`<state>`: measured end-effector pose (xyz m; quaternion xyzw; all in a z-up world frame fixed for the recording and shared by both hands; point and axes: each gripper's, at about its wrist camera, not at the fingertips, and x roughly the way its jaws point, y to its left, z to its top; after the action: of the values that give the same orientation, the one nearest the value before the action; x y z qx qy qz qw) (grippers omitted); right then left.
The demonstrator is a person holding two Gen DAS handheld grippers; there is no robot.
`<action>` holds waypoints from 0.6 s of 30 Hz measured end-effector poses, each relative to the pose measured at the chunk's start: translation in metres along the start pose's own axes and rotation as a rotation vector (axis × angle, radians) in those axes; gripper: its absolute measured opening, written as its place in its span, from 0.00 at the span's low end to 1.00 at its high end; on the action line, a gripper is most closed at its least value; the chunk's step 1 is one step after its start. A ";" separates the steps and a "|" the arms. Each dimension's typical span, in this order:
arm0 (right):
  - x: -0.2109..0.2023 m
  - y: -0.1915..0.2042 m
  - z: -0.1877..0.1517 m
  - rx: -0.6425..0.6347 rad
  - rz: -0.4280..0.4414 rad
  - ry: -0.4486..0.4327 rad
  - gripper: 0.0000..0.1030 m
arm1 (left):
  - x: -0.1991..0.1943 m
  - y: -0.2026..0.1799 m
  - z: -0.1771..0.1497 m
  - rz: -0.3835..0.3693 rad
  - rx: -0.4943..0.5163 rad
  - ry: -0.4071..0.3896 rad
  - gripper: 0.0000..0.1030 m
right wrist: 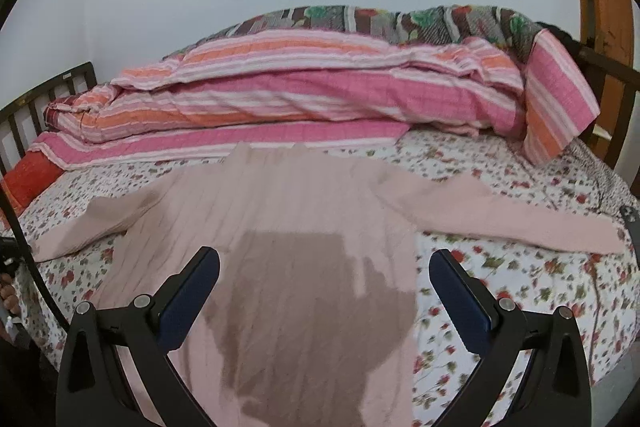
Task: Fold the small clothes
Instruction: 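Grasp the sleeve cuff nearest the left tool and fold it across the sweater body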
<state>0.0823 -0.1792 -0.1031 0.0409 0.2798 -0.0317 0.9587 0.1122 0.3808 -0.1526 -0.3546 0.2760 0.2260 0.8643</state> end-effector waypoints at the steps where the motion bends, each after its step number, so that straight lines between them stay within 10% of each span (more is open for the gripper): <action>1: -0.001 -0.004 0.000 -0.002 -0.002 -0.006 1.00 | -0.004 -0.011 0.002 0.003 0.027 -0.015 0.07; 10: 0.001 -0.043 -0.014 -0.027 -0.013 0.022 1.00 | -0.036 -0.156 -0.018 -0.143 0.315 -0.063 0.07; 18: -0.004 -0.106 -0.030 0.039 -0.045 0.047 1.00 | -0.042 -0.325 -0.108 -0.325 0.608 -0.009 0.07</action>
<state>0.0534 -0.2811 -0.1327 0.0539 0.3025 -0.0575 0.9499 0.2375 0.0825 -0.0315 -0.1193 0.2667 -0.0056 0.9563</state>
